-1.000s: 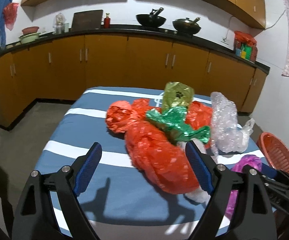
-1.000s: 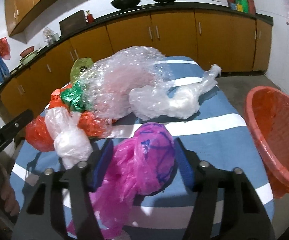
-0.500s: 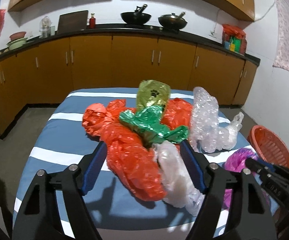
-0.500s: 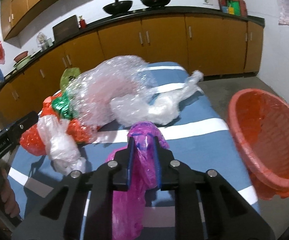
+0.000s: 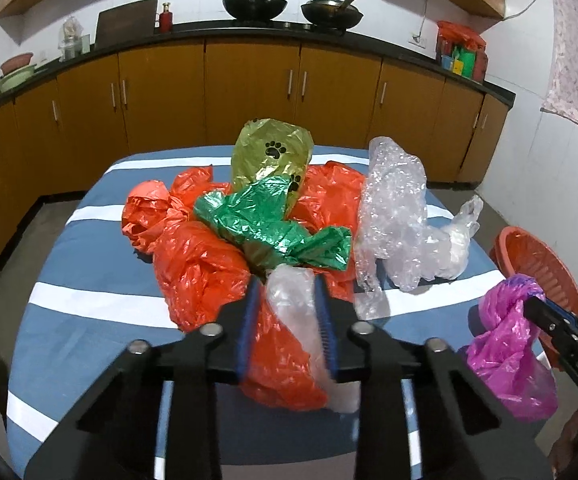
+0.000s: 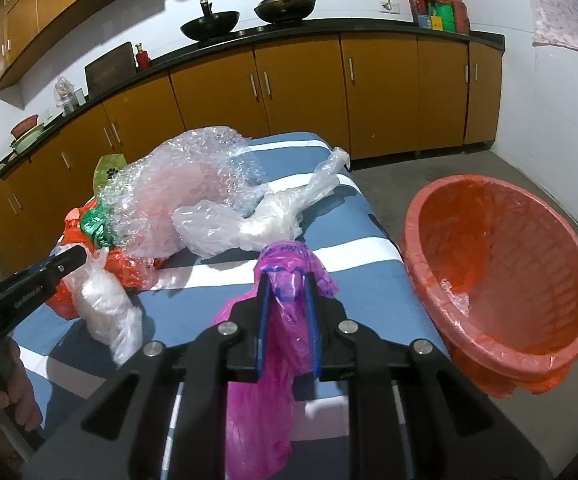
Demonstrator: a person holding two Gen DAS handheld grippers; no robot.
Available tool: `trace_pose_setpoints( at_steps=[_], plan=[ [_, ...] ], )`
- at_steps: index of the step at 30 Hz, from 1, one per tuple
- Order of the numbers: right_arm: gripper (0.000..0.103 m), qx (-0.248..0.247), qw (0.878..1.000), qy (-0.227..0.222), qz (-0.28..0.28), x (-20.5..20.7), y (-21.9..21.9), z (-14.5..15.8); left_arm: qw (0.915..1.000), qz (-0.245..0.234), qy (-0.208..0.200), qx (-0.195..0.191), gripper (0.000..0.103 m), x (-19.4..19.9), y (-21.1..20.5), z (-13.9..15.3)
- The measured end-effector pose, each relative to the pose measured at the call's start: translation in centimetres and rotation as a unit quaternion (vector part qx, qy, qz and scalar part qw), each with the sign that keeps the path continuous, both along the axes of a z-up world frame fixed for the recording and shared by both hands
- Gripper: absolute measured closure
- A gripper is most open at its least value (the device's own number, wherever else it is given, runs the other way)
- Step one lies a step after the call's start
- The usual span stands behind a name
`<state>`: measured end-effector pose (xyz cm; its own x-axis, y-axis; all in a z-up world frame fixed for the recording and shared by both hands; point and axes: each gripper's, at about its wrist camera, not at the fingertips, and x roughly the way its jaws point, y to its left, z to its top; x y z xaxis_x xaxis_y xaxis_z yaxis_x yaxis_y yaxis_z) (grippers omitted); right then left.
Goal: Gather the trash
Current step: 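Grasp the pink bag with the right gripper while the left grasps a clear bag, then carry both bags over the orange basket and open both grippers to drop them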
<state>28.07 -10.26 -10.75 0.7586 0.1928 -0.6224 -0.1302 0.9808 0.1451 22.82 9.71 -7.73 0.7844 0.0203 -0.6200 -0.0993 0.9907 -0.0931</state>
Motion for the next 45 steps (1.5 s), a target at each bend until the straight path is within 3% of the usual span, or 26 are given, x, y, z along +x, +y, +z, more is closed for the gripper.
trace_pose_setpoints(
  at_steps=[5,20,30,45],
  plan=[
    [0.086,0.000,1.000,-0.002,-0.001,-0.2,-0.1,0.2,0.9998,-0.008,-0.016,0.000,0.094,-0.6,-0.1,0.9],
    [0.086,0.006,1.000,-0.021,0.001,-1.2,-0.3,1.9,0.9967,-0.003,-0.069,-0.044,0.096,-2.4,2.3,5.9],
    [0.086,0.009,0.999,-0.040,0.001,-1.6,-0.5,3.4,0.9941,0.004,-0.100,-0.041,0.096,-1.6,3.3,9.1],
    [0.086,0.000,0.997,-0.065,-0.032,-1.9,-3.6,5.0,0.9927,-0.044,-0.105,-0.042,0.096,-0.9,-1.6,9.2]
  ],
)
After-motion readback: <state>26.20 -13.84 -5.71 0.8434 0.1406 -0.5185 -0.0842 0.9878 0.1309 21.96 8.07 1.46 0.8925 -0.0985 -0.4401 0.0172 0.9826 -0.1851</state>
